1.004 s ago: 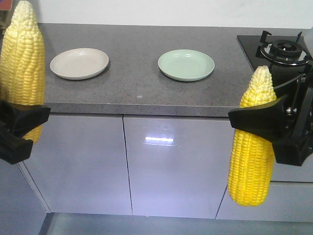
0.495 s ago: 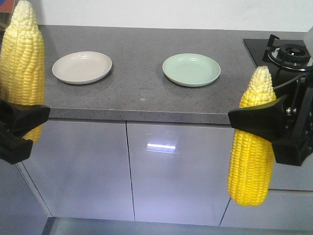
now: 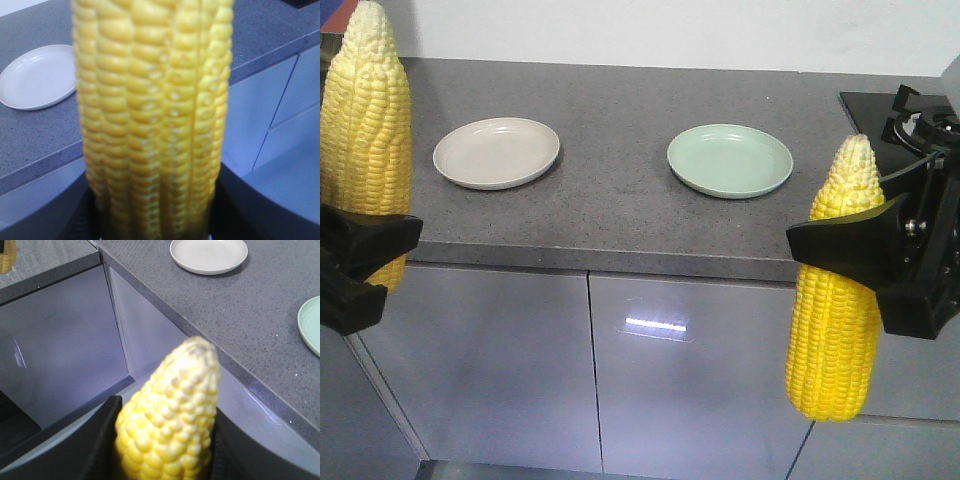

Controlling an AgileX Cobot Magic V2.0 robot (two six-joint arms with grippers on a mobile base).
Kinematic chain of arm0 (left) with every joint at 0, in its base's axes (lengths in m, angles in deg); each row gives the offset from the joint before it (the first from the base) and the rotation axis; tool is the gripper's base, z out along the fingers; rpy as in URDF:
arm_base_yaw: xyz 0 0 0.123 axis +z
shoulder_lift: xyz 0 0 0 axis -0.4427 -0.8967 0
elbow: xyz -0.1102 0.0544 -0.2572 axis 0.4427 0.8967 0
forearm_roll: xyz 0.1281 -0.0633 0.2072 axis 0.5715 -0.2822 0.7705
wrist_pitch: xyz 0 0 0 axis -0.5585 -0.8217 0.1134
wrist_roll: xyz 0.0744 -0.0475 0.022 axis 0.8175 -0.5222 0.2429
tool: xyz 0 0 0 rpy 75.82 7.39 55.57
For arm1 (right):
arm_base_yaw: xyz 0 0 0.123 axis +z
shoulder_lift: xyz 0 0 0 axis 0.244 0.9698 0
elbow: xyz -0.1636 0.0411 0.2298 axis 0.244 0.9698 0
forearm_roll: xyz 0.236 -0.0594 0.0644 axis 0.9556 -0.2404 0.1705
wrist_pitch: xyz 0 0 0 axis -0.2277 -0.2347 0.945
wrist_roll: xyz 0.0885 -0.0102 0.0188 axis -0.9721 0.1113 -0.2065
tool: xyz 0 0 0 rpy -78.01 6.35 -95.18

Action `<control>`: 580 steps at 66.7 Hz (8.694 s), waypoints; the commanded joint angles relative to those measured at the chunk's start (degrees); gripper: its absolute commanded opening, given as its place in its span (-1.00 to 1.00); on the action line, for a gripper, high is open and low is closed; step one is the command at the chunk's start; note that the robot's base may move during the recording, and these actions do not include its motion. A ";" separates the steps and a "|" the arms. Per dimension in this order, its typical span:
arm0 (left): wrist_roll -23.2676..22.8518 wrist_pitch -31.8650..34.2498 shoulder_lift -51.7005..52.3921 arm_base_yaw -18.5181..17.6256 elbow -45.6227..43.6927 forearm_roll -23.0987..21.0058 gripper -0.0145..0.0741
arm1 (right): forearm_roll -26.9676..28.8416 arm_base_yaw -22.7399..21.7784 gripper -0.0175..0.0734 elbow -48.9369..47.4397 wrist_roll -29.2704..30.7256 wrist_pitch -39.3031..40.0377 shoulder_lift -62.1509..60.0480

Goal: Distribute corn equally
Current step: 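Drive the base toward the empty cream and green plates, then approach and stop with each held cob near a plate, then tilt the right gripper's cob down over the green plate, then lay the cob on the green plate and open the right gripper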

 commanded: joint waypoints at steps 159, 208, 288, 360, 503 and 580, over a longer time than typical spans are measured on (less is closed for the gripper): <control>-0.24 3.65 0.57 -0.01 -1.37 0.22 0.04 | 2.35 -0.09 -0.27 -1.45 0.47 2.63 -0.63; -0.24 3.65 0.57 -0.01 -1.37 0.22 0.04 | 2.35 -0.09 -0.27 -1.45 0.47 2.63 -0.63; -0.24 3.65 0.57 -0.01 -1.37 0.22 0.04 | 2.35 -0.09 -0.27 -1.45 0.47 2.63 -0.63; -0.24 3.65 0.57 -0.01 -1.37 0.22 0.04 | 2.35 -0.09 -0.27 -1.45 0.47 2.63 -0.63; -0.24 3.65 0.57 -0.01 -1.37 0.22 0.04 | -11.83 -0.15 -0.24 -25.80 -28.16 -11.70 29.85; -0.24 3.65 0.57 -0.01 -1.37 0.22 0.04 | -13.96 -0.15 0.47 -30.33 -29.63 -10.78 53.18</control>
